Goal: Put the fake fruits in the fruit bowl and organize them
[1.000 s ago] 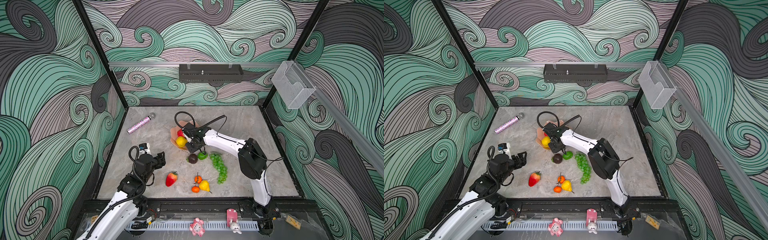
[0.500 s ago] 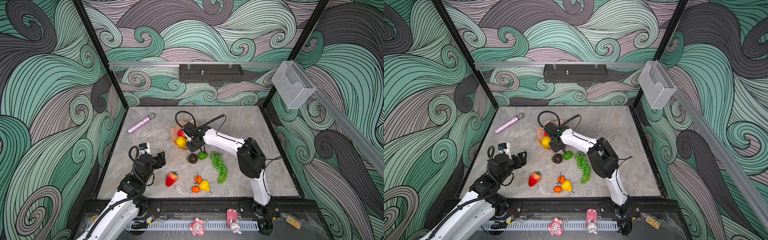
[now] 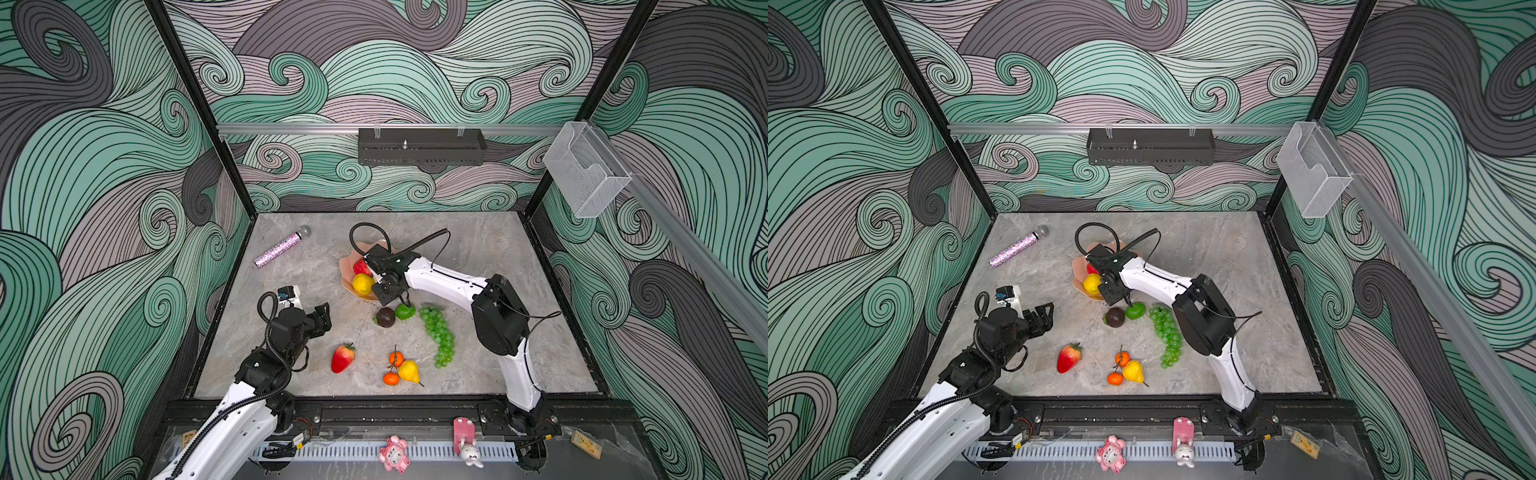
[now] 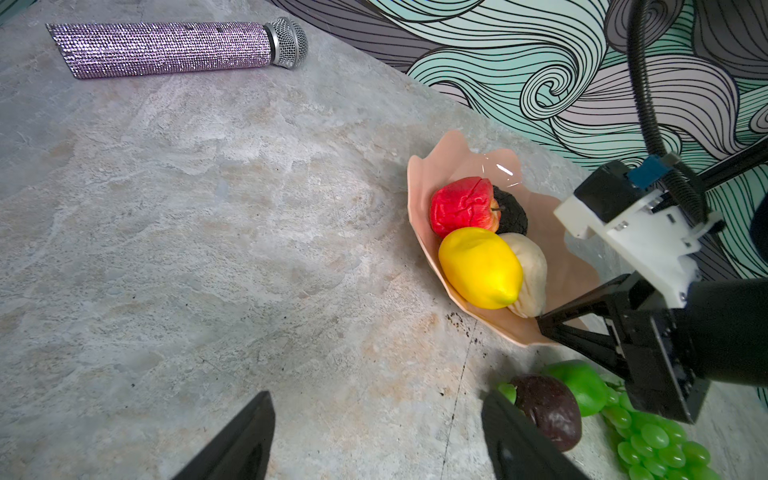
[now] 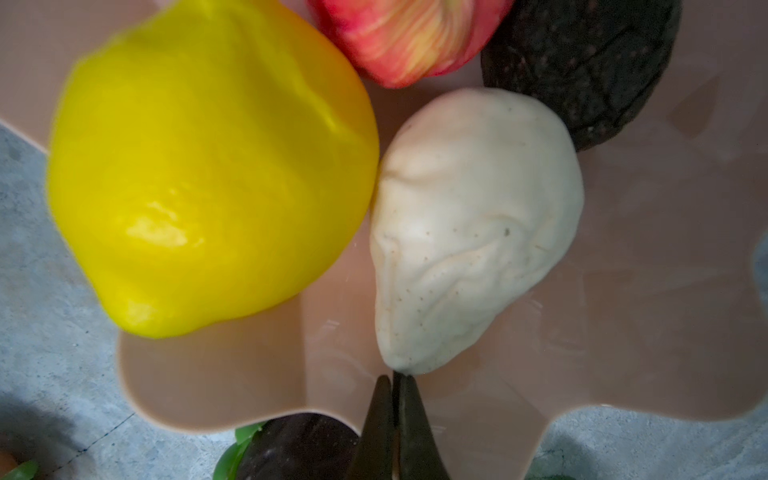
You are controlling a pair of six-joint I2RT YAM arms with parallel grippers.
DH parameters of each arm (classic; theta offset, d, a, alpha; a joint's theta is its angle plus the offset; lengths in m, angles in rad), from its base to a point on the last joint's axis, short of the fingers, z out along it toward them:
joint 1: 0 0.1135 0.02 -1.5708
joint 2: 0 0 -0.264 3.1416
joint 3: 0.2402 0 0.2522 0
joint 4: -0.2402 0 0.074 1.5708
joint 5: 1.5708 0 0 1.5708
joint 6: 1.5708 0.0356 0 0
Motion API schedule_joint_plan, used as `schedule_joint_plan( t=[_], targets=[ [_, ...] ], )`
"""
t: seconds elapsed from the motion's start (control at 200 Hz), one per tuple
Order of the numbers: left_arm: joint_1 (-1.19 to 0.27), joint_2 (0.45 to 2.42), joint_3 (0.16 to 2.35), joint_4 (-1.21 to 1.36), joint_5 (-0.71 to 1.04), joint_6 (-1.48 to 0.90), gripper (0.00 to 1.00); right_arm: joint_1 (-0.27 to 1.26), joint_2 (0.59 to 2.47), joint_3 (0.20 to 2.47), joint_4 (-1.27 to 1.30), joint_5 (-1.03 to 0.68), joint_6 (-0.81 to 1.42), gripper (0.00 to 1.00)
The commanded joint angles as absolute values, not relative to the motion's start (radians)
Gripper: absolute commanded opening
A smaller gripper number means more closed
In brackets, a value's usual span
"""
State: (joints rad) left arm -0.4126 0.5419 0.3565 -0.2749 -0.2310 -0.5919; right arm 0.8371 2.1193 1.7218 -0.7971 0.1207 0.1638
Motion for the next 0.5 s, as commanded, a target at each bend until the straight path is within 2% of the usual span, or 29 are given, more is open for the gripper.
schedule_joint_plan(
  t=[0.0, 0.495],
  targets=[
    [-0.407, 0.554, 0.359, -0.263, -0.233, -0.584, 0.81, 0.833, 2.100, 1.748, -0.819, 0.146, 0.158, 0.02],
    [-0.406, 0.560, 0.360, -0.263, -0.235, -0.588, 0.81, 0.830, 2.035, 1.748, -0.820, 0.186, 0.149, 0.00]
  ],
)
